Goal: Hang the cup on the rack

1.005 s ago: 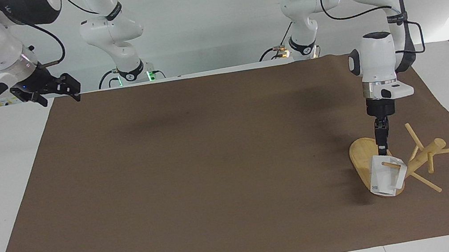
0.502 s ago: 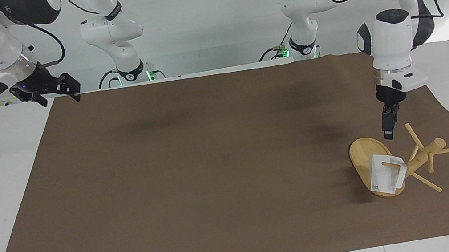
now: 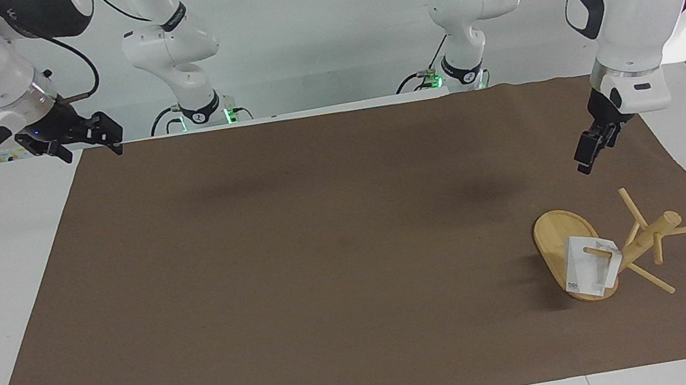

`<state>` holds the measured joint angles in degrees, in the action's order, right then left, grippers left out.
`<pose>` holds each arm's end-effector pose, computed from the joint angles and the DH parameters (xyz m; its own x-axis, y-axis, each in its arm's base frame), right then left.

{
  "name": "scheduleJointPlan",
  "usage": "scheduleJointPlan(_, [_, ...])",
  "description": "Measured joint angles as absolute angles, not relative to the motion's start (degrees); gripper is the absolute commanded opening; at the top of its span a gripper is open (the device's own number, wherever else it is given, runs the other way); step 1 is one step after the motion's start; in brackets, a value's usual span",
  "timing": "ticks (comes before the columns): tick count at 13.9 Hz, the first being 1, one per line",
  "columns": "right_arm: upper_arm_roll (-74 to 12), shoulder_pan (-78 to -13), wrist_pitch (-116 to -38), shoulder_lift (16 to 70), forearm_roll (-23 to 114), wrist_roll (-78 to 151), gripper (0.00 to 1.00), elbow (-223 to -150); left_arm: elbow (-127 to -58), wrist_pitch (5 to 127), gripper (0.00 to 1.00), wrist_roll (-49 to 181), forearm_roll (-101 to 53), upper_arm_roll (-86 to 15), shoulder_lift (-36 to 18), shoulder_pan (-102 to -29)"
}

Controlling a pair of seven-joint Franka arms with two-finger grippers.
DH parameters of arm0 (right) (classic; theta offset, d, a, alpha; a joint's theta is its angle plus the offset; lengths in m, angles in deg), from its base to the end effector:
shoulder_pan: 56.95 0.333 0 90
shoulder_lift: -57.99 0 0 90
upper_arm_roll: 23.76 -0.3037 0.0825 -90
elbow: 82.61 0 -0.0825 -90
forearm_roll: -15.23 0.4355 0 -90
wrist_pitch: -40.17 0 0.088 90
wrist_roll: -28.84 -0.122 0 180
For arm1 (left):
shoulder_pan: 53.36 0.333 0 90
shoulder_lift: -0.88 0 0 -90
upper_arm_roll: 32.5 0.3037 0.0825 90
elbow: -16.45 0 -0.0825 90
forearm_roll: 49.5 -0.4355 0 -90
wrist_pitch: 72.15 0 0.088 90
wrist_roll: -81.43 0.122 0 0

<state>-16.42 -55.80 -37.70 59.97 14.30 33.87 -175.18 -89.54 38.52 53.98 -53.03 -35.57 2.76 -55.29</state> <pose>0.5637 -0.0644 0.5788 0.9752 -0.0199 -0.2206 -0.0222 -0.9997 -0.0076 0.6144 -0.0489 0.5021 0.9234 0.3615 0.1291 0.3648 -0.9311 -0.0022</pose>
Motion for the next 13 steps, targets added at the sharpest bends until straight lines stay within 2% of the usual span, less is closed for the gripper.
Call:
scheduleJointPlan(5, [-16.42, -55.8, -37.7, 59.97, 14.3, 33.87, 0.99, -175.18, -79.22, 22.46, 1.0, 77.35, -48.8, -34.53, 1.83, -52.12])
scheduleJointPlan(7, [-16.42, -55.8, -37.7, 59.97, 14.3, 33.87, 0.99, -175.18, -77.17, 21.28, 1.0, 80.96, -47.51, -34.34, 0.53, -50.15])
scheduleJointPlan(13, [-16.42, -55.8, -37.7, 59.97, 14.3, 33.87, 0.99, -175.18, -74.54, 19.85, 1.0, 83.49, -49.11, -35.58, -1.63, -50.91])
